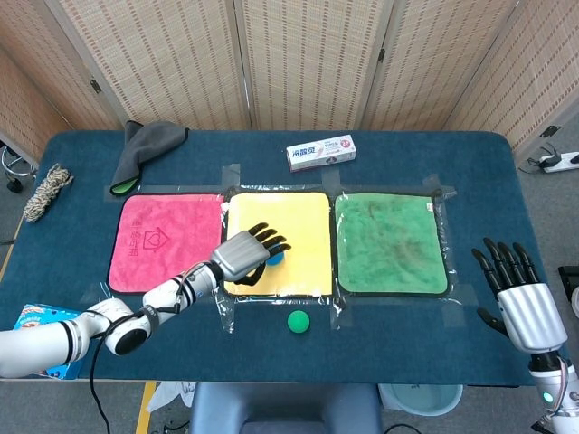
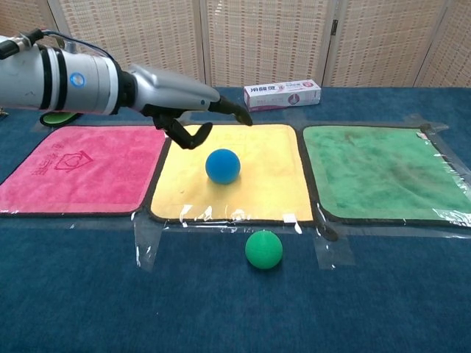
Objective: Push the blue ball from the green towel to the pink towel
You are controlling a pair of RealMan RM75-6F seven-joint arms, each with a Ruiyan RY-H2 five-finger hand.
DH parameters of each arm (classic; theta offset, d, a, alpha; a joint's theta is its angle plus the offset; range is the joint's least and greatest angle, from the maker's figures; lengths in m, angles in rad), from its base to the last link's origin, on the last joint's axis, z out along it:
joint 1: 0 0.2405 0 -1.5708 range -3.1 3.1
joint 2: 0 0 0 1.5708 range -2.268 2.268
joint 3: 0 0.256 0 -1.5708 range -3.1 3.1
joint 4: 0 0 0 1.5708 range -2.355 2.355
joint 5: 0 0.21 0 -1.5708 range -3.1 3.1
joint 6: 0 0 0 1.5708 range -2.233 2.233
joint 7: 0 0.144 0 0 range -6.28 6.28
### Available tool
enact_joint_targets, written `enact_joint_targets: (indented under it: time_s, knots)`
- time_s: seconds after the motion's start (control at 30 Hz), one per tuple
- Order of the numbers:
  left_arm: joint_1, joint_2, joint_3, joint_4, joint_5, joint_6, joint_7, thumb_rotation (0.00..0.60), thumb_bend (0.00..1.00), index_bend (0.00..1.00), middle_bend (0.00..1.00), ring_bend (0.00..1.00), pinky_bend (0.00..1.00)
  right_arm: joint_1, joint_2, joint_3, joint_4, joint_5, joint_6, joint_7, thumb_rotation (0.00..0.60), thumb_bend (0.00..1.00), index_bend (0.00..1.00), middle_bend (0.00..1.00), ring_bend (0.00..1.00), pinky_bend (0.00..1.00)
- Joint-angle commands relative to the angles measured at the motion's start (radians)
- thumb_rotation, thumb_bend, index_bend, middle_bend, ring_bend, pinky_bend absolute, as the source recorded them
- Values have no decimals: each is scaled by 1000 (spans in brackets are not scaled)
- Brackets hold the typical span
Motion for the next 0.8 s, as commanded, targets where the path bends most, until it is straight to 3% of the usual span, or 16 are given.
enact_joint_targets:
  time_s: [0.03,0.23,0.53,0.8]
  knots:
    - [-50,-30,21,18,-100,-16,43,150,875,98,107,48,0,-2,0,2,1,-1,-3,3,600,58,0,0,0,0]
    - [-113,-74,58,61,-218,-7,94,74,873,98,107,44,0,-12,6,9,0,3,-7,5,600,58,0,0,0,0]
    - [-193,-143,120,127,-345,19,152,51,872,113,108,57,0,-15,-1,17,7,0,-23,11,600,58,0,0,0,0]
    - [-233,-187,154,182,-420,38,171,40,873,187,148,89,0,-26,1,22,14,5,-24,25,600,59,0,0,0,0]
